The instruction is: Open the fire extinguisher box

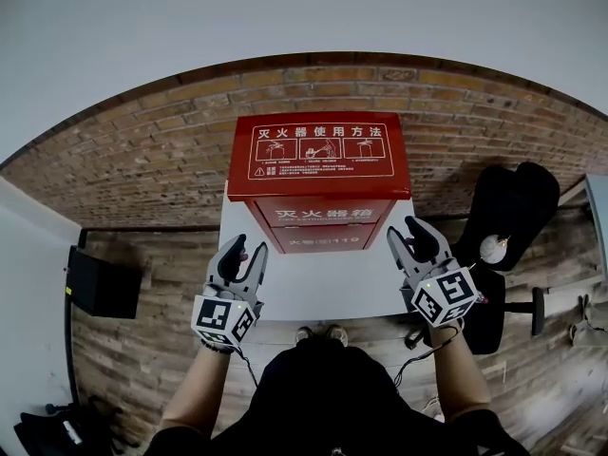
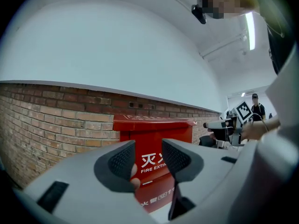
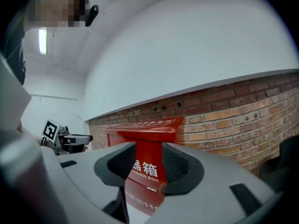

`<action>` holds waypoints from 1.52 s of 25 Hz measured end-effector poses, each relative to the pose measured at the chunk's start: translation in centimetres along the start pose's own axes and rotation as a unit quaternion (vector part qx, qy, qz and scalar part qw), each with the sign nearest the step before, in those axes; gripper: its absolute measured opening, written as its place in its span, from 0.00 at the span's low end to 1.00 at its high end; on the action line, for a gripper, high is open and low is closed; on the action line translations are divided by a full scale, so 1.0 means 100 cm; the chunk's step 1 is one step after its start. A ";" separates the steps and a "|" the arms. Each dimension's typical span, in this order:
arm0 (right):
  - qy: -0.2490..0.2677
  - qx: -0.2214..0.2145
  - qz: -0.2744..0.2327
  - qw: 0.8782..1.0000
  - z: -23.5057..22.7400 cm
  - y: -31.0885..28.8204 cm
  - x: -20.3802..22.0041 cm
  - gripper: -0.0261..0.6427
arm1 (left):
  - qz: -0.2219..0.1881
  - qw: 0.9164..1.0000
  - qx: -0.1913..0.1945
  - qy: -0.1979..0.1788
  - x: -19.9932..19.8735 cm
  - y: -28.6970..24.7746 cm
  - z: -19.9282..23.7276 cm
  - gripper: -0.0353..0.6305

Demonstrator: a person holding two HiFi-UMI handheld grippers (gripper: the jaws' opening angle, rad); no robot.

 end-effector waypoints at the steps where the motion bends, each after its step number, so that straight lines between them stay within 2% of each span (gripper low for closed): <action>1: 0.006 0.002 0.001 1.000 -0.002 -0.001 -0.004 0.29 | -0.003 1.000 0.004 0.000 -0.002 -0.005 0.007 0.38; 6: 0.004 0.004 0.013 1.000 -0.028 -0.011 -0.017 0.37 | -0.004 0.999 0.022 0.024 -0.011 -0.037 0.043 0.51; 9: -0.004 -0.009 0.025 1.000 -0.041 -0.020 -0.018 0.40 | -0.007 0.999 0.037 0.017 -0.018 -0.054 0.056 0.56; 19: 0.012 -0.037 0.041 0.998 -0.055 -0.042 -0.020 0.41 | -0.012 0.997 0.079 -0.012 -0.029 -0.086 0.061 0.58; 24: 0.019 -0.035 0.052 0.998 -0.055 -0.040 -0.022 0.41 | -0.014 0.996 0.080 -0.021 -0.031 -0.085 0.059 0.57; 26: 0.034 -0.034 0.060 0.997 -0.051 -0.039 -0.026 0.41 | -0.015 0.996 0.079 -0.043 -0.034 -0.081 0.057 0.57; 29: 0.081 -0.032 0.068 0.994 -0.040 -0.036 -0.042 0.41 | -0.028 0.994 0.082 -0.072 -0.048 -0.076 0.056 0.57; 34: 0.102 -0.034 0.049 0.993 -0.046 -0.042 -0.093 0.41 | -0.055 0.991 0.076 -0.090 -0.095 -0.086 0.056 0.57; 38: 0.142 -0.022 0.025 0.989 -0.059 -0.058 -0.127 0.41 | -0.085 0.990 0.059 -0.099 -0.127 -0.107 0.058 0.57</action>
Point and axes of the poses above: the fingertips, and each gripper's own axes: y backward along the fingers, z to its left, x out of its underside, the point moved 9 cm from there along y, backward along the fingers, and after that the axes turned 12 degrees about -x, right-handed, at the moved point
